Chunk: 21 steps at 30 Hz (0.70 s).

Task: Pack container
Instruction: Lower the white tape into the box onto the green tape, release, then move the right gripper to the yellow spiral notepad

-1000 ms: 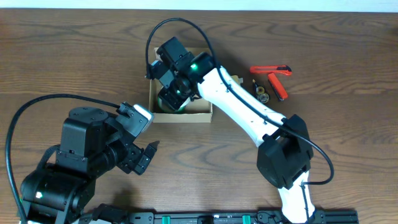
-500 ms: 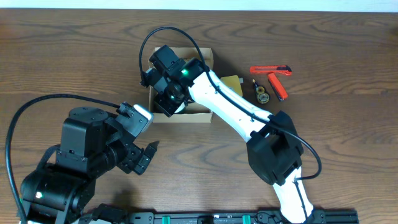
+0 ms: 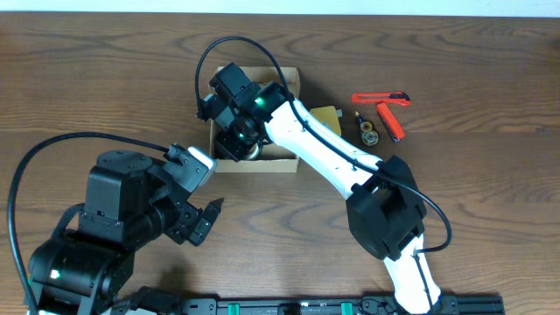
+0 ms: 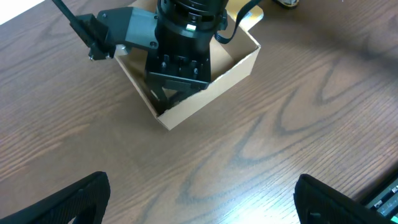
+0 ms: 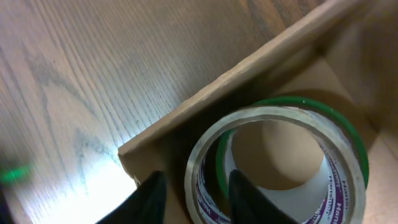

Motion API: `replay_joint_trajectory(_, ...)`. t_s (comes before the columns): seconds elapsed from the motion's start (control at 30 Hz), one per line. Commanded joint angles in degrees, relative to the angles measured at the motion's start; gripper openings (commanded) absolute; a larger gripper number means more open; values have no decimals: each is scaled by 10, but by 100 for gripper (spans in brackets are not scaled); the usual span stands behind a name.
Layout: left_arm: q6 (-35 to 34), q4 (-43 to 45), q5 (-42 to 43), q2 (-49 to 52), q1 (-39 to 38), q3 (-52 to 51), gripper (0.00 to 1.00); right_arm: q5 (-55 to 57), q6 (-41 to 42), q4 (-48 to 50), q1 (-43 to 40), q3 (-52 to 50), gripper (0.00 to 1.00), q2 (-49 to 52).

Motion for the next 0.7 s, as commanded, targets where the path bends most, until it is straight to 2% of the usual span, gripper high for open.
replay_joint_trajectory(0.0,4,-2,-3,-1,-1,9,95,-6,0,0,4,-2,37,3)
replay_joint_trajectory(0.2,4,-2,-3,-1,-1,9,95,-26,0,-1,-2,-2,40,-16)
replay_joint_trajectory(0.5,4,-2,-3,-1,-1,9,95,-31,0,-11,-65,-2,50,-125)
replay_joint_trajectory(0.67,4,-2,-3,-1,-1,9,95,-12,-13,-33,-149,-2,71,-182)
